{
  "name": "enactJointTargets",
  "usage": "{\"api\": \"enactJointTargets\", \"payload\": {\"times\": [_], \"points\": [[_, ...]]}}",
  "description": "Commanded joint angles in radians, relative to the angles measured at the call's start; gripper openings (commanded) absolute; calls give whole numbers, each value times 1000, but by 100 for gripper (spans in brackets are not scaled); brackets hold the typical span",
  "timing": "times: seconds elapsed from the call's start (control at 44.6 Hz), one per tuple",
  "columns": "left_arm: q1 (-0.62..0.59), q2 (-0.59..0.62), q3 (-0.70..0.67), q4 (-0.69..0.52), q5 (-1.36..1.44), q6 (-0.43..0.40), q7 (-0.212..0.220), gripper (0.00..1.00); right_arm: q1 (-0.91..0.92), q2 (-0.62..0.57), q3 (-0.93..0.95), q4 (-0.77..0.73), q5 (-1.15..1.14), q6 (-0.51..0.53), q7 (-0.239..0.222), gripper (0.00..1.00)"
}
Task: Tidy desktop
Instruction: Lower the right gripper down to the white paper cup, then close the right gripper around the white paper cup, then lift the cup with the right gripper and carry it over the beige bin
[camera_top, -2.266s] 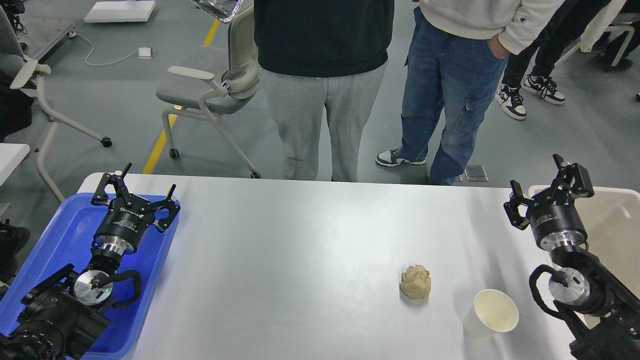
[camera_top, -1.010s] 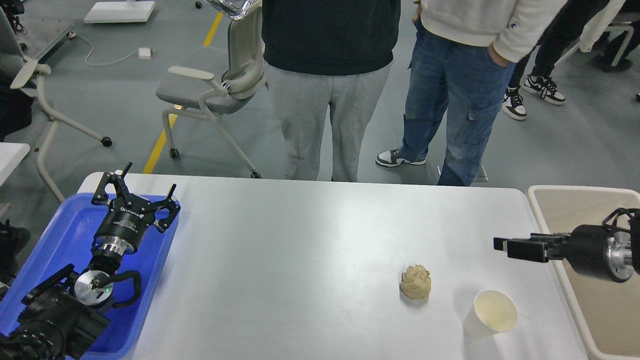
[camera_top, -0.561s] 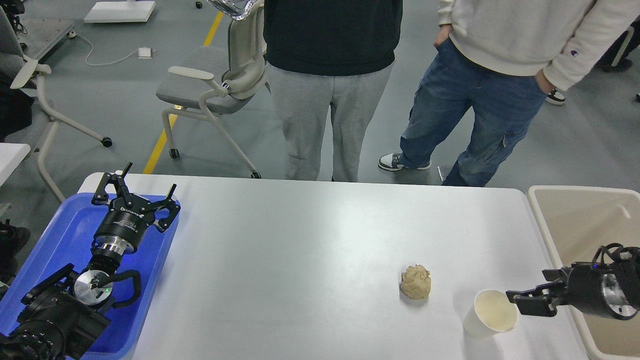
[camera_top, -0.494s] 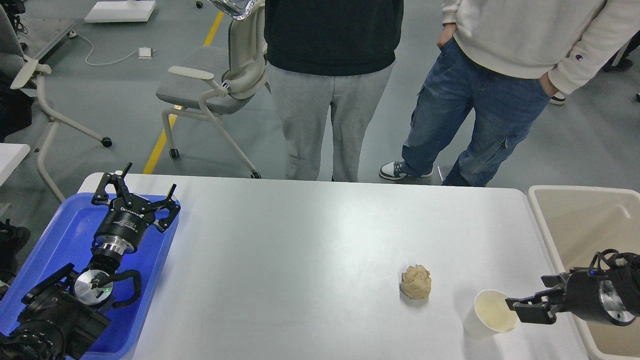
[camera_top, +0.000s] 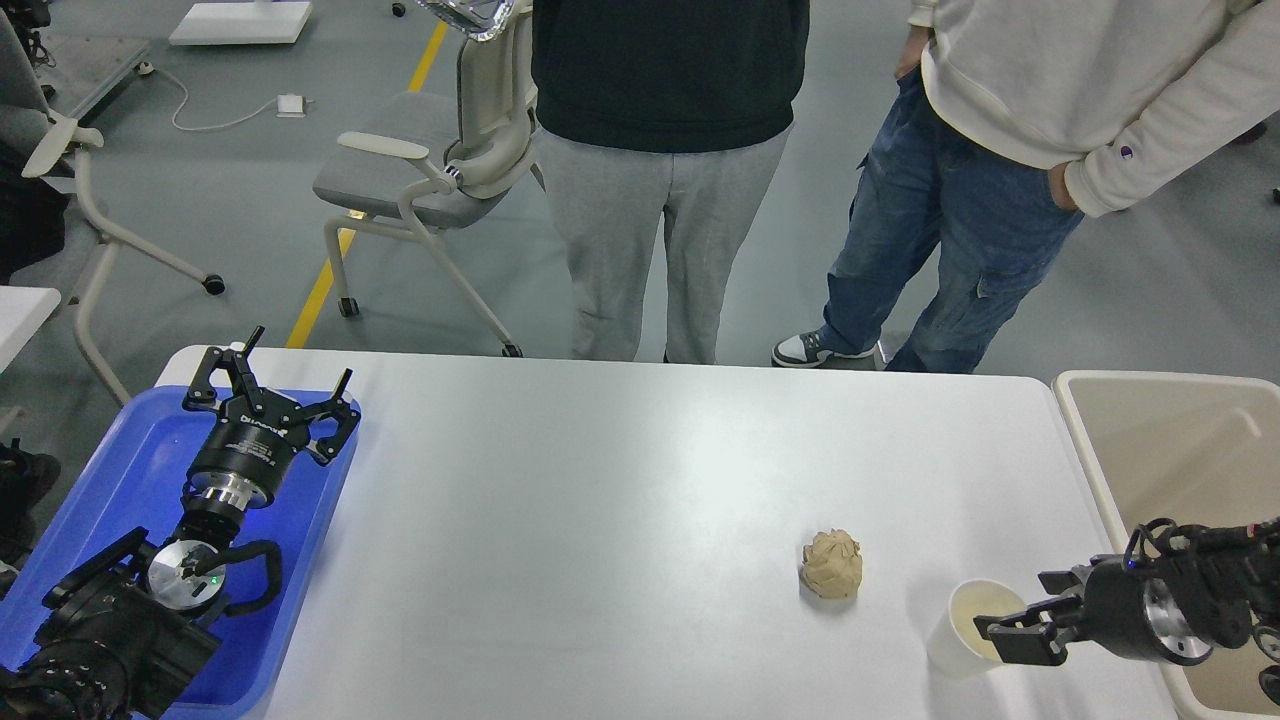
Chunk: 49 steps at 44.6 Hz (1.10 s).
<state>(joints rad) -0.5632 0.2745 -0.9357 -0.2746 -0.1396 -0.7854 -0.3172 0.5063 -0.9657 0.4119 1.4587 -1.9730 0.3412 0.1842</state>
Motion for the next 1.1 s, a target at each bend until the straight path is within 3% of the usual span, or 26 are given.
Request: {"api": "enactJointTargets", "payload": {"times": [0.0,0.09,0.606,0.763,1.01,1.077], "points": [[0,0,0,0,0,0,0,100,6,39,-31,-46,-7,-11,0,26],[0,0,0,0,0,0,1,100,9,39,-33,-58,-7,-11,-2,0],[0,0,0,0,0,0,0,100,49,35,-54,-57,-3,-10,1,0],[-1,0,0,0,0,0,0,100,135,-5,-67,-14,63,2,6,0],[0,0,0,0,0,0,1,100,375,-156,-65,104,276,173,29,0],[0,0,0,0,0,0,0,100,446,-192,-64,129,322,229,54,0]]}}
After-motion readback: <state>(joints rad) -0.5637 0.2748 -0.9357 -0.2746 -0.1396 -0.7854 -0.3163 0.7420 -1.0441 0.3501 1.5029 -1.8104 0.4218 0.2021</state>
